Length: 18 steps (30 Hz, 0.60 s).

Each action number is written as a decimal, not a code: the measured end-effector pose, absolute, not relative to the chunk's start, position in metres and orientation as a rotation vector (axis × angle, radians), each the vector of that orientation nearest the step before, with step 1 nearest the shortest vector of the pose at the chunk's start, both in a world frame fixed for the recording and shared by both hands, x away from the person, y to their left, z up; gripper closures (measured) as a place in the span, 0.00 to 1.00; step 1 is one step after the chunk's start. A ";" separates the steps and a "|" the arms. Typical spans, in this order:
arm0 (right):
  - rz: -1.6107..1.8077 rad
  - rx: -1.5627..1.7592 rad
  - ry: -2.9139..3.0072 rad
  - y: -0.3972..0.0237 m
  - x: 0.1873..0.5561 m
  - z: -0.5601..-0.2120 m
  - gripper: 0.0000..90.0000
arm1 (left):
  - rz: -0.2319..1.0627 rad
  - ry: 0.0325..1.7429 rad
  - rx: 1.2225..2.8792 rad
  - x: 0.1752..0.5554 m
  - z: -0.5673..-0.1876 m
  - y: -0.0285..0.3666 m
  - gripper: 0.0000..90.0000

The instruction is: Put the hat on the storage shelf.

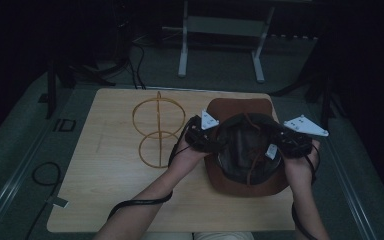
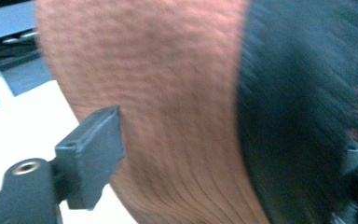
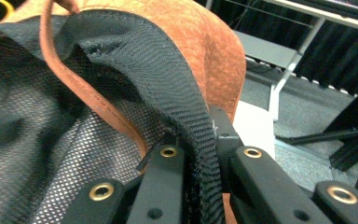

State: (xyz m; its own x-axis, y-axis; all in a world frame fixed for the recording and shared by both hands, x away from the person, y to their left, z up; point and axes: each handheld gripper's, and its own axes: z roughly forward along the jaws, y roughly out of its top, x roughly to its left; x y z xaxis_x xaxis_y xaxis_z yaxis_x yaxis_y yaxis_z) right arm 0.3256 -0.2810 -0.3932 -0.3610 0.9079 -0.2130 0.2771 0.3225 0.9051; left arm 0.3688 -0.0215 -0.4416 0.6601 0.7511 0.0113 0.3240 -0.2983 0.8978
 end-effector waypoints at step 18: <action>1.098 1.082 1.848 -0.277 0.303 -0.415 0.95 | 0.705 0.888 1.888 0.367 -0.434 -0.033 0.96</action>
State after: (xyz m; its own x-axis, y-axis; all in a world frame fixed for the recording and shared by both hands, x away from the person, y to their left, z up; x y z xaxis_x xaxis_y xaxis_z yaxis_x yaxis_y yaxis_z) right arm 0.3031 -0.2770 -0.4147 -0.3896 0.9074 -0.1575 0.2953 0.2850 0.9119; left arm 0.3674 -0.0326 -0.4336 0.5782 0.8083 0.1108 0.2915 -0.3316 0.8973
